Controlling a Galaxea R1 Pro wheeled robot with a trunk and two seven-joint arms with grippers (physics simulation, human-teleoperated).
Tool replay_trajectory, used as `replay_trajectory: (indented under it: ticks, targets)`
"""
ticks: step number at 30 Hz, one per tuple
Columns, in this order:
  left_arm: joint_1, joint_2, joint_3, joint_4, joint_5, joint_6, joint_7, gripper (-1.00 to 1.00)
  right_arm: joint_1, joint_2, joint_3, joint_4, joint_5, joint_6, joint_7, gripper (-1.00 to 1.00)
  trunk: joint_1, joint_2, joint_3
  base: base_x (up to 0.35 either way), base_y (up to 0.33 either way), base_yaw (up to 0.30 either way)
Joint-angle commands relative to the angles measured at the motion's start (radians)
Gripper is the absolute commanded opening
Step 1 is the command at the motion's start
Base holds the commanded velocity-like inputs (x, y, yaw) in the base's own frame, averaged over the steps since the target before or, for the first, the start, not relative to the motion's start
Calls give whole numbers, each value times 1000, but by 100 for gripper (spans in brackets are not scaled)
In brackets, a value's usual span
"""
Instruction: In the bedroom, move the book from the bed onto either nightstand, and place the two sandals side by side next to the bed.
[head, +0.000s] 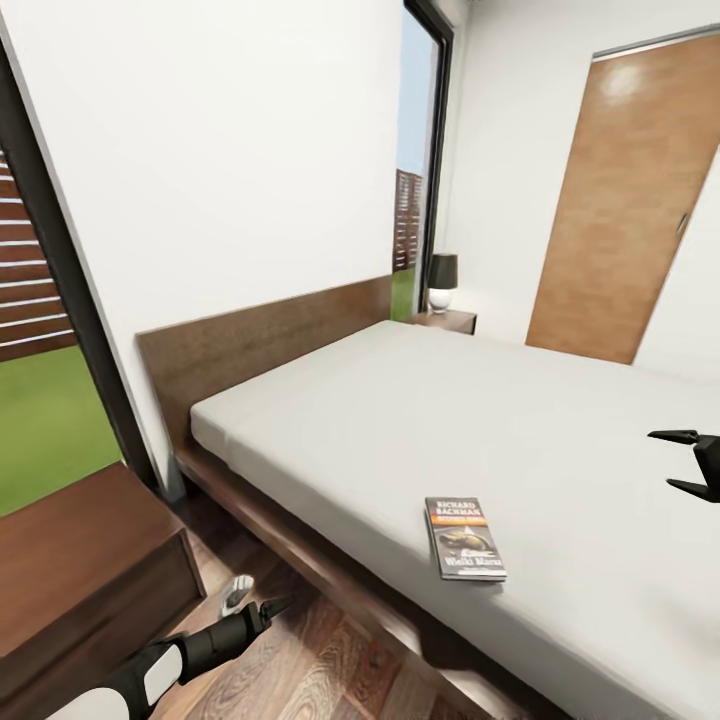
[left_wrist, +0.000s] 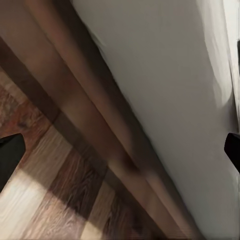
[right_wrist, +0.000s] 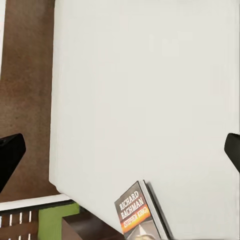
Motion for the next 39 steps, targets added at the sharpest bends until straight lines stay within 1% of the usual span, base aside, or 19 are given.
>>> replay_trajectory:
  ticks: [1,6,7,10,14,18,20,24,27,39]
  targets:
    - [0,0,-2,0,8,10,-8,100,-2,0,5,1,7,0,11,100,0,0,-1,0,0,-253]
    - [0,1,-3,0,7,11,-64,100,-2,0,5,2,7,0,13,100,0,0,-1,0,0,-254]
    - [0,1,-3,0,6,11,-92,100,-2,0,5,2,7,0,13,100,0,0,-1,0,0,-254]
    - [0,1,-4,0,6,12,-138,100,-2,0,5,2,6,0,14,100,0,0,-1,0,0,-253]
    - [0,1,-4,0,8,16,-165,100,-2,0,5,2,4,0,14,100,0,0,-1,0,0,-243]
    - [0,-1,-2,1,10,41,-173,100,-2,1,5,1,1,0,14,100,0,0,-1,0,0,-225]
    - [0,-3,0,1,12,72,-175,100,-2,3,5,1,-1,0,14,100,0,0,-1,0,0,-206]
    - [0,-10,3,2,14,107,-177,100,-2,5,5,1,-3,0,15,100,0,0,-1,0,0,-169]
    - [0,-14,4,2,15,116,-176,100,-2,7,6,0,-4,0,15,100,0,0,-1,0,0,-83]
    - [0,-22,47,2,16,126,-176,100,-2,12,9,-1,-5,0,15,100,0,0,-1,0,0,-16]
